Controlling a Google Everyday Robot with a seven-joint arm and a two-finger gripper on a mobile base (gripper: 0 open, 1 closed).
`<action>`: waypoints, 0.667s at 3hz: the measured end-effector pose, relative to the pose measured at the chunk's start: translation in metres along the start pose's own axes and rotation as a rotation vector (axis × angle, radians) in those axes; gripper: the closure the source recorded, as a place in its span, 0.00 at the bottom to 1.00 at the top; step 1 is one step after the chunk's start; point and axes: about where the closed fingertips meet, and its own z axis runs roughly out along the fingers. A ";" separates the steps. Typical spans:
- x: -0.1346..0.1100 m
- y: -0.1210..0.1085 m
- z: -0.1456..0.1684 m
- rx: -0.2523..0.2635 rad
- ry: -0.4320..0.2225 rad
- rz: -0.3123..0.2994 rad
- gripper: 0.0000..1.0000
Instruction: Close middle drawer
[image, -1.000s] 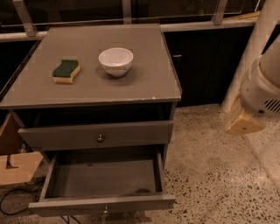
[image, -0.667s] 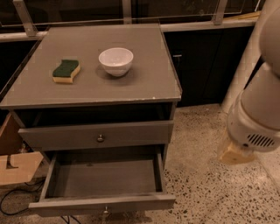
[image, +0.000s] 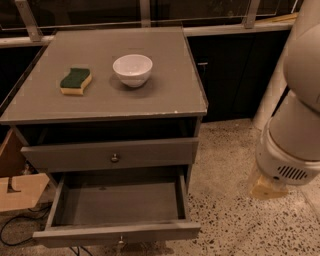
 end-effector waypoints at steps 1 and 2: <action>0.005 0.024 0.037 -0.083 0.027 0.008 1.00; 0.003 0.046 0.082 -0.145 0.053 0.010 1.00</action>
Offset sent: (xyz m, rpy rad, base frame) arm -0.0620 0.0312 -0.1462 0.0021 0.2384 -0.0044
